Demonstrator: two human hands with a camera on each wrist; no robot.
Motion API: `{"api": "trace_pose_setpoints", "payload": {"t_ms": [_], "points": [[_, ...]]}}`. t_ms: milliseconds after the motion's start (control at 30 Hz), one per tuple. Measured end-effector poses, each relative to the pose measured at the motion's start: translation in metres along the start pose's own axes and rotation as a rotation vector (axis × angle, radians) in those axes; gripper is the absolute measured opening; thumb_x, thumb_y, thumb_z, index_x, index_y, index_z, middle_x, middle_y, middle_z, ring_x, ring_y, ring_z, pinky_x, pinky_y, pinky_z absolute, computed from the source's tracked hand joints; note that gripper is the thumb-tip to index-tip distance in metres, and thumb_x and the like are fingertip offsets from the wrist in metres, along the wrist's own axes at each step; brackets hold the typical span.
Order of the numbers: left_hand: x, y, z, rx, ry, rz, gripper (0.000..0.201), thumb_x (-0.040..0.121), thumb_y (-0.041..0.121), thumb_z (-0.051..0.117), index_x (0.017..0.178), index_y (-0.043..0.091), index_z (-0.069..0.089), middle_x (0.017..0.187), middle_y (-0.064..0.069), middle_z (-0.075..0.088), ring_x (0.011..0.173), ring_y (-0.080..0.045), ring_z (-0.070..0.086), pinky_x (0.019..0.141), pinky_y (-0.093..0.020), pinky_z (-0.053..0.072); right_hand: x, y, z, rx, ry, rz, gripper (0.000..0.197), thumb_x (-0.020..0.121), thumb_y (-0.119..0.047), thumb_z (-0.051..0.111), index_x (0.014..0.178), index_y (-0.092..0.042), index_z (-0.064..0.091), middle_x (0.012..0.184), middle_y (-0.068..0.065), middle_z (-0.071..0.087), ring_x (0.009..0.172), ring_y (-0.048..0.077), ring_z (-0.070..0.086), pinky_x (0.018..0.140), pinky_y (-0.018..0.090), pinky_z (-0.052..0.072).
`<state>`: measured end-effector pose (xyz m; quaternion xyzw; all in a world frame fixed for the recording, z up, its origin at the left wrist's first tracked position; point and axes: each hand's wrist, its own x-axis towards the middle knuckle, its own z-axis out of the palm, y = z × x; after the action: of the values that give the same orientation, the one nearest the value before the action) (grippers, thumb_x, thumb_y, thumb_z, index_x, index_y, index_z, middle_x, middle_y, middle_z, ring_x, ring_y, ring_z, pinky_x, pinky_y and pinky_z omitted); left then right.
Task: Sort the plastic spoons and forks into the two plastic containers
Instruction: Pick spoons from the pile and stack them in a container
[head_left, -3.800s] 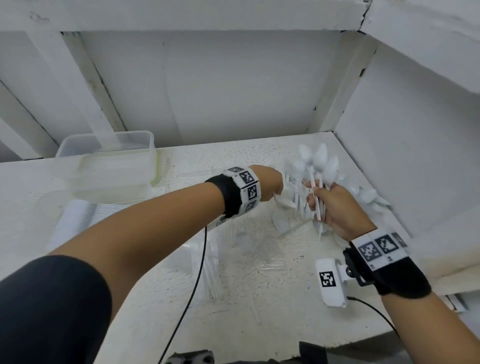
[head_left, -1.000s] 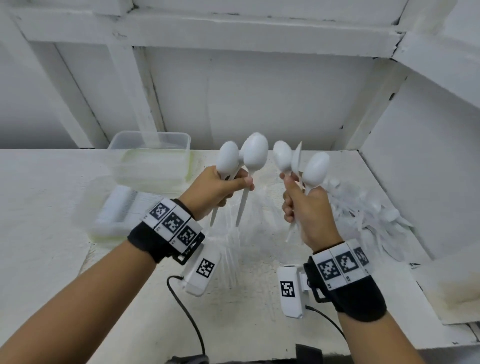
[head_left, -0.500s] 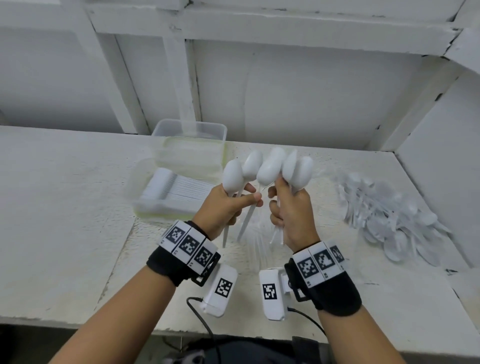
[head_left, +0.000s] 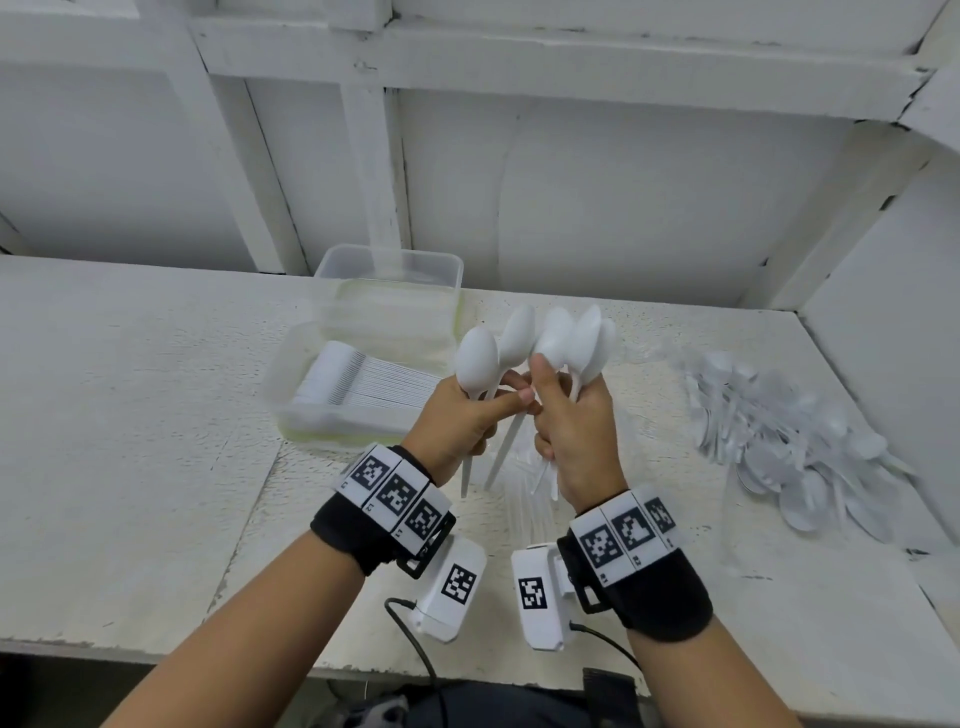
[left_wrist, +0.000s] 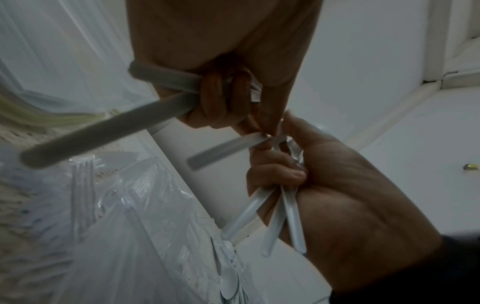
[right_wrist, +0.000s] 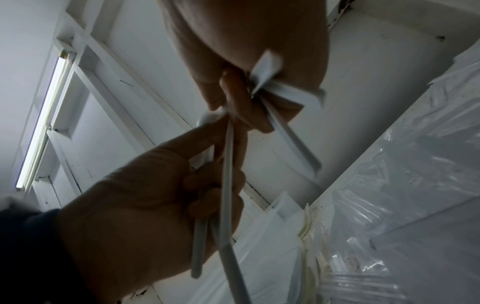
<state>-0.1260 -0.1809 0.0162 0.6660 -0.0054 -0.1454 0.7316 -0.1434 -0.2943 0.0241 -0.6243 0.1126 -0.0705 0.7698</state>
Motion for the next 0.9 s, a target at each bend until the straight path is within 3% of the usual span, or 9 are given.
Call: {"api": "trace_pose_setpoints", "payload": {"t_ms": [100, 200, 267, 333, 400, 533, 633, 767, 900], "points": [[0.000, 0.001, 0.002, 0.012, -0.023, -0.005, 0.007, 0.086, 0.017, 0.065, 0.088, 0.012, 0.062, 0.056, 0.010, 0.056, 0.038, -0.003, 0.026, 0.038, -0.015, 0.021, 0.003, 0.001, -0.001, -0.017, 0.071, -0.029, 0.011, 0.090, -0.021, 0.060, 0.097, -0.012, 0.057, 0.064, -0.004, 0.059, 0.035, 0.001, 0.041, 0.034, 0.017, 0.029], [0.000, 0.003, 0.002, 0.039, -0.031, -0.022, 0.037, 0.087, 0.049, 0.055, 0.102, 0.015, 0.059, 0.072, -0.001, 0.049, 0.040, -0.003, 0.026, 0.040, -0.018, 0.021, 0.006, -0.002, -0.008, 0.023, 0.125, -0.038, 0.011, 0.091, -0.022, 0.059, 0.082, -0.015, 0.060, 0.060, 0.003, 0.050, 0.035, 0.004, 0.030, 0.035, 0.018, 0.025], [0.000, 0.003, 0.002, 0.006, -0.060, -0.047, 0.051, 0.088, 0.063, 0.037, 0.114, 0.021, 0.051, 0.077, 0.001, 0.053, 0.040, -0.004, 0.024, 0.044, -0.019, 0.017, 0.008, -0.005, -0.012, 0.036, 0.130, -0.046, 0.012, 0.091, -0.022, 0.059, 0.081, -0.015, 0.060, 0.067, 0.008, 0.053, 0.036, 0.006, 0.029, 0.036, 0.019, 0.024], [0.000, 0.003, 0.001, -0.060, -0.107, -0.080, 0.049, 0.092, 0.061, 0.023, 0.118, 0.026, 0.047, 0.071, 0.005, 0.054, 0.040, -0.004, 0.022, 0.048, -0.023, 0.013, 0.010, -0.007, -0.015, 0.012, 0.140, -0.039, 0.011, 0.091, -0.023, 0.058, 0.086, -0.014, 0.057, 0.073, 0.004, 0.059, 0.036, 0.004, 0.031, 0.035, 0.018, 0.025], [0.000, 0.003, 0.002, -0.142, -0.141, -0.120, 0.046, 0.096, 0.056, 0.019, 0.118, 0.026, 0.046, 0.066, 0.005, 0.050, 0.039, -0.004, 0.020, 0.046, -0.022, 0.012, 0.013, -0.006, -0.017, -0.052, 0.136, -0.013, 0.012, 0.092, -0.025, 0.057, 0.092, -0.013, 0.055, 0.075, 0.002, 0.059, 0.035, 0.002, 0.033, 0.034, 0.017, 0.026], [0.003, 0.001, 0.005, -0.141, -0.133, -0.153, 0.040, 0.098, 0.051, 0.021, 0.103, 0.020, 0.045, 0.061, 0.004, 0.044, 0.038, -0.006, 0.018, 0.044, -0.020, 0.010, 0.011, -0.006, -0.014, -0.083, -0.026, 0.070, 0.013, 0.096, -0.019, 0.047, 0.084, -0.014, 0.049, 0.075, 0.002, 0.055, 0.034, 0.002, 0.029, 0.034, 0.016, 0.023], [0.002, 0.000, 0.005, -0.102, -0.055, -0.111, 0.031, 0.098, 0.047, 0.029, 0.107, 0.020, 0.041, 0.059, 0.003, 0.042, 0.038, -0.006, 0.022, 0.040, -0.015, 0.015, 0.005, -0.007, -0.010, -0.036, -0.085, 0.058, 0.020, 0.097, -0.018, 0.043, 0.081, -0.010, 0.051, 0.074, 0.004, 0.055, 0.035, 0.005, 0.027, 0.036, 0.016, 0.022], [0.000, -0.003, 0.006, -0.017, -0.038, -0.053, 0.020, 0.098, 0.043, 0.035, 0.107, 0.027, 0.041, 0.062, 0.002, 0.044, 0.039, -0.006, 0.026, 0.038, -0.015, 0.021, 0.001, -0.001, -0.003, -0.176, -0.062, -0.084, 0.015, 0.092, -0.030, 0.056, 0.089, -0.015, 0.056, 0.051, -0.018, 0.053, 0.038, -0.001, 0.042, 0.043, 0.013, 0.031], [0.000, -0.006, 0.007, 0.068, -0.003, 0.006, 0.020, 0.098, 0.043, 0.037, 0.111, 0.030, 0.043, 0.064, 0.001, 0.045, 0.040, -0.006, 0.031, 0.041, -0.018, 0.024, 0.002, 0.006, -0.002, -0.181, -0.023, -0.123, 0.009, 0.088, -0.029, 0.062, 0.091, -0.022, 0.057, 0.047, -0.022, 0.049, 0.044, -0.005, 0.045, 0.049, 0.010, 0.034]]}}
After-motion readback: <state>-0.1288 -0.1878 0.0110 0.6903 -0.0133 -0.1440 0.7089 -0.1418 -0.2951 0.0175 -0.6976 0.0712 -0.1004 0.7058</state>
